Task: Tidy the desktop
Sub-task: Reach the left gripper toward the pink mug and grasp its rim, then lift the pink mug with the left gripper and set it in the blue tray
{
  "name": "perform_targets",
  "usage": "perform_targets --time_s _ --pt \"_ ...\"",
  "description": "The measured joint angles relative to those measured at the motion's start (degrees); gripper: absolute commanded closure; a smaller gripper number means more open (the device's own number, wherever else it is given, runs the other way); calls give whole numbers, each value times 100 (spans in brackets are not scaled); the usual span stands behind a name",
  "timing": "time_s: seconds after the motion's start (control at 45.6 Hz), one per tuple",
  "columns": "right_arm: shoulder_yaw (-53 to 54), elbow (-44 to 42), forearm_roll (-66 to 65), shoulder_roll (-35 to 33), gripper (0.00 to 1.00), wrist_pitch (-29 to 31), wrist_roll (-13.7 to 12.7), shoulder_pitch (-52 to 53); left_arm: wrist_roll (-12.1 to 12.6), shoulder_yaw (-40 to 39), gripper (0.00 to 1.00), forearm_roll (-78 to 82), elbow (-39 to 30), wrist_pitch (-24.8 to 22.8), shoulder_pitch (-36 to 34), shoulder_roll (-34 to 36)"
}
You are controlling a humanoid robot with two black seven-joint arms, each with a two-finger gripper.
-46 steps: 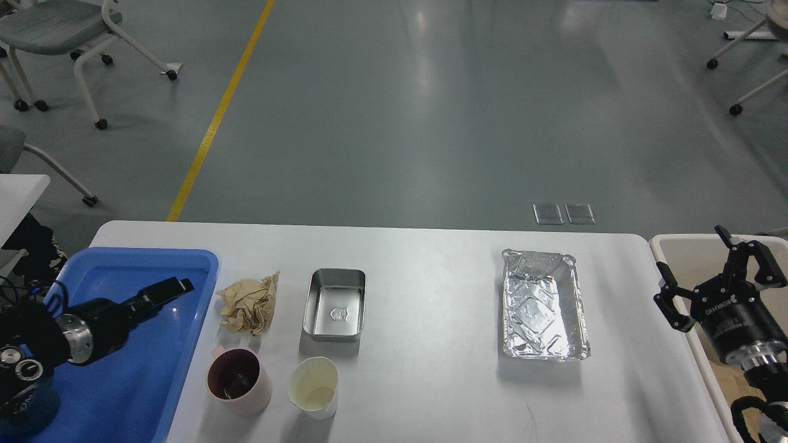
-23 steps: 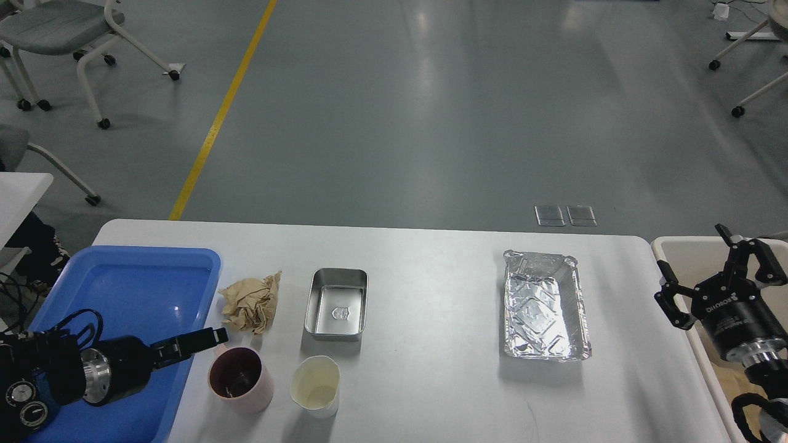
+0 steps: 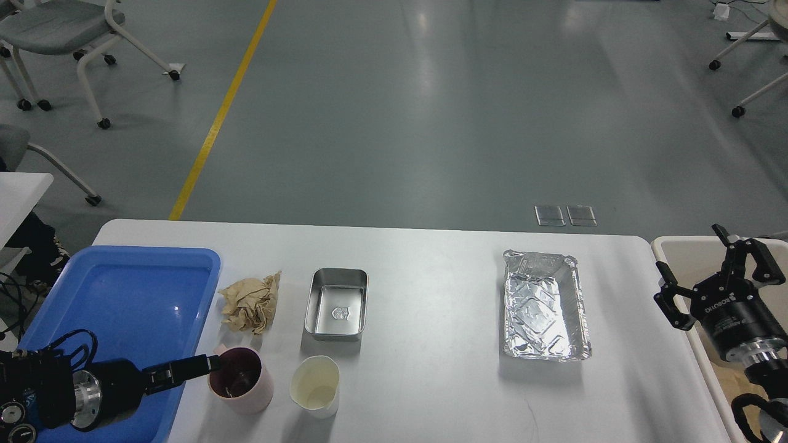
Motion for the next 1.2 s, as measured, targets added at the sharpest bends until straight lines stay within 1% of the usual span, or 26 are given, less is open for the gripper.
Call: perform_targets --time_s 0.11,0.153,0.219,0.482,0.504,0.548,0.613,0.701,0.767,0.789,0.811,0.986,1.205 --pt "3 0 0 0 0 0 1 0 63 47 22 67 11 -1 -10 -44" --pt "6 0 0 3 0 0 2 0 73 50 29 73 15 -1 -10 -78" --pt "7 0 1 18 0 0 3 -2 79 55 34 78 27 -1 -4 -154" --pt "15 -3 1 21 0 0 4 -9 93 100 43 80 217 -9 -8 -352" --pt "16 -3 2 20 0 0 4 -9 93 101 46 78 238 -9 -8 -380" --pt "17 -3 5 19 0 0 4 -9 93 104 57 74 286 -9 -8 -440" --pt "18 -3 7 14 0 0 4 -13 91 122 69 72 356 -10 -8 -519" --pt "19 -4 7 10 0 0 4 -17 39 178 79 70 445 -10 -13 -603" --pt "19 -8 7 9 0 4 4 -17 8 200 90 70 512 -10 -19 -672" --pt "19 -10 7 9 0 6 4 -17 2 205 97 70 535 -10 -20 -697" --pt "19 -12 7 9 0 8 4 -18 -18 211 100 69 586 -12 -20 -750" --pt "26 -14 1 15 0 9 4 -18 -207 226 100 64 776 -16 -17 -917" --pt "27 -37 0 25 0 9 4 -16 -402 218 100 51 784 2 -1 -913"
